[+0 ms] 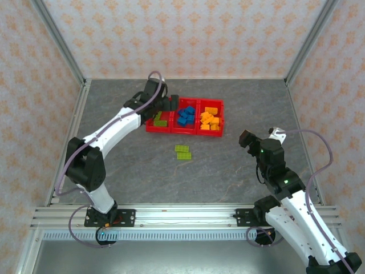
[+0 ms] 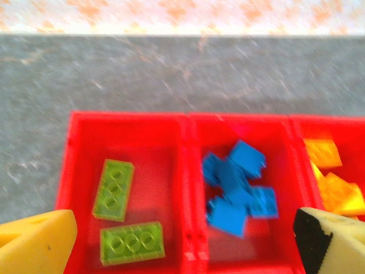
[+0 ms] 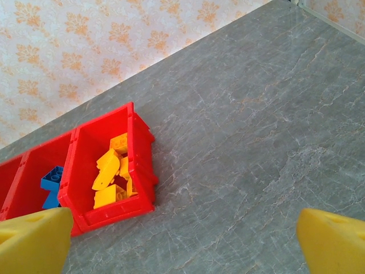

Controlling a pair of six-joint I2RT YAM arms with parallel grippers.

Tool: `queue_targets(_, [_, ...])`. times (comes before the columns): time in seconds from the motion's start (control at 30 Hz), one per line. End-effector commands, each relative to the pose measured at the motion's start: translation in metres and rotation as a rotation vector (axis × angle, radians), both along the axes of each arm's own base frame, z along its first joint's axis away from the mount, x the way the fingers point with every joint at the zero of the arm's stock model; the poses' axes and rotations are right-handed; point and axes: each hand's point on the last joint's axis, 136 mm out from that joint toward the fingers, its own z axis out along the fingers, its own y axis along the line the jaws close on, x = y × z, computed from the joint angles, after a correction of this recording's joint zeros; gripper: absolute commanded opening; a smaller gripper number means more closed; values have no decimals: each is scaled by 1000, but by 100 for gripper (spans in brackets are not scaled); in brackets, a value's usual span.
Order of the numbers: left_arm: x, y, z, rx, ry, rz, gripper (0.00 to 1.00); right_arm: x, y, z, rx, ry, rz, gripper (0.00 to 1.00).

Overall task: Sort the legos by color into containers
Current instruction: Place the lego in the container, then pick up the lego from the center of the table.

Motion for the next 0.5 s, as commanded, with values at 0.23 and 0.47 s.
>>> queue_targets(0.23, [-70,-13,-75,125,196,-139,99,-1,-2,1,-7,-7,-6,100])
queue_targets(0.47, [-106,-33,-104,44,288,-60,99,0,-2,0,-9,-6,-9,100])
